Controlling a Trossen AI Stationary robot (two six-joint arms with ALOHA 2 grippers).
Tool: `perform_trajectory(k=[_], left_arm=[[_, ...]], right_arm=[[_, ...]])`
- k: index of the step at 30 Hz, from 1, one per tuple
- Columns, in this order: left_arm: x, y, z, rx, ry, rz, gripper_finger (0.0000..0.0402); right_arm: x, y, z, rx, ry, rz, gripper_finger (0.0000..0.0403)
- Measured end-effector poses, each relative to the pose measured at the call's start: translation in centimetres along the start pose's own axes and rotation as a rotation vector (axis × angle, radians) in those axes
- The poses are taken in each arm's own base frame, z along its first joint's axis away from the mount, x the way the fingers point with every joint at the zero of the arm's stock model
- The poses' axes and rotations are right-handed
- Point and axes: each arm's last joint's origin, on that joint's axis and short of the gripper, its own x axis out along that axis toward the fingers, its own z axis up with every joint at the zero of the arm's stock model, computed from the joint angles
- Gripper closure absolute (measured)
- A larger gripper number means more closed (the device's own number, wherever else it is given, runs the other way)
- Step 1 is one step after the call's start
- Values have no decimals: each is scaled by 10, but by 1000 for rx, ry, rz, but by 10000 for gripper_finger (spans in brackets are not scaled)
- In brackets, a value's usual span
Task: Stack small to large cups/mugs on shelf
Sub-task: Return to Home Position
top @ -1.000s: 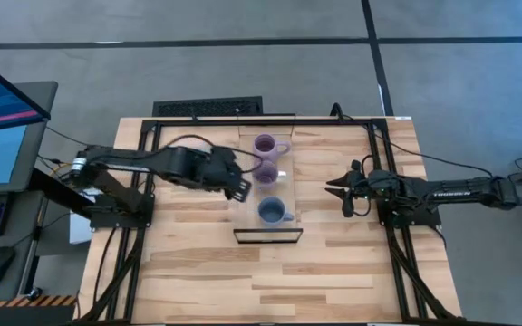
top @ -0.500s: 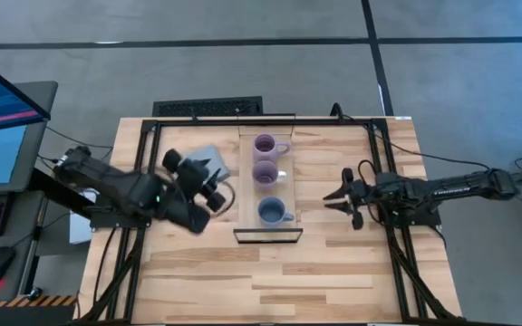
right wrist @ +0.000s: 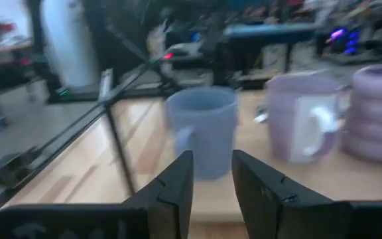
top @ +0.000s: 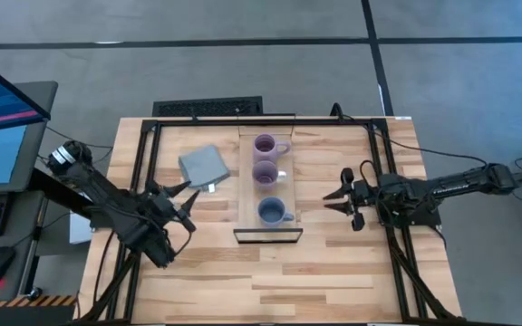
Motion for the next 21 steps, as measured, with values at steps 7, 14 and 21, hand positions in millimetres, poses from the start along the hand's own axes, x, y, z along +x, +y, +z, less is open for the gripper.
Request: perform_trajectory(k=[7,14,21], left_arm=[[1,41,-31,-10,-38,-8,237],[-1,49,-30,19,-41,-25,237],[-3,28,-11,109,-43,-26,237]], right_arm=[[6,-10,4,3,-46,-113,276],[11,-24,4,-17,-60,-210,276],[14,-37,-1,-9,-33,-286,276]])
